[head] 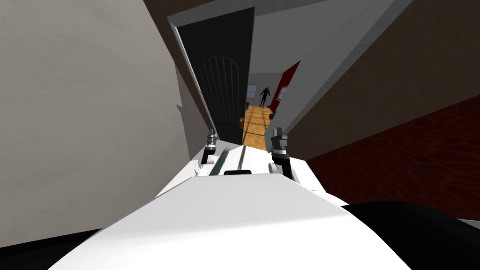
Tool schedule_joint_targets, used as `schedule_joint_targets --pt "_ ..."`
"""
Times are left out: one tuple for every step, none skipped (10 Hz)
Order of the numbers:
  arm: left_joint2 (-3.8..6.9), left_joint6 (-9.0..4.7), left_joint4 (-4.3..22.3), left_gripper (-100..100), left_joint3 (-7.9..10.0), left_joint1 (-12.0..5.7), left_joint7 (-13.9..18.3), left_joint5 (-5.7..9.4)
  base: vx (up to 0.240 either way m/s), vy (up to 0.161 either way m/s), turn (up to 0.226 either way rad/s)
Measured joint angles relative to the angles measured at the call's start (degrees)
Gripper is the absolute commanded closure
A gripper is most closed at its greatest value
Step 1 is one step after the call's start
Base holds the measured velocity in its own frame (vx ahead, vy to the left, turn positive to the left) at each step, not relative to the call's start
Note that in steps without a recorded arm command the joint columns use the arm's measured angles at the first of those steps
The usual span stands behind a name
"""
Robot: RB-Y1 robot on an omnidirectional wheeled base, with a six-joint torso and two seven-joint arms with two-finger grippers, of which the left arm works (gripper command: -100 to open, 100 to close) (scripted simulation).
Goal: Push the door open
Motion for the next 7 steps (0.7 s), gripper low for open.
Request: schedule_joint_targets --pt "0.04 0.01 2.01 -100 -0.02 -1.32 -0.01 0.03 0.121 -0.027 -0.051" --pt "0.01 0.31 3.76 -100 -0.06 -2.66 -0.05 0.05 0.114 -0.023 -0.044" --pt "-0.23 0.45 5.26 -100 -0.29 -3.58 -0.2 -0.03 0.06 -0.01 -0.014" --pt "-0.06 0.43 6.25 -100 -0.3 -4.04 -0.13 0.03 0.049 -0.014 -0.031" --pt "0.05 0.42 7.69 -100 -0.32 -4.83 -0.04 0.07 0.072 -0.017 -0.054" --pt "-0.08 0.45 9.39 -100 -0.38 -6.09 -0.1 0.06 0.056 -0.007 -0.015" --pt "-0.18 0.52 10.46 -100 -0.39 -6.77 -0.18 0.05 0.057 -0.015 -0.023"
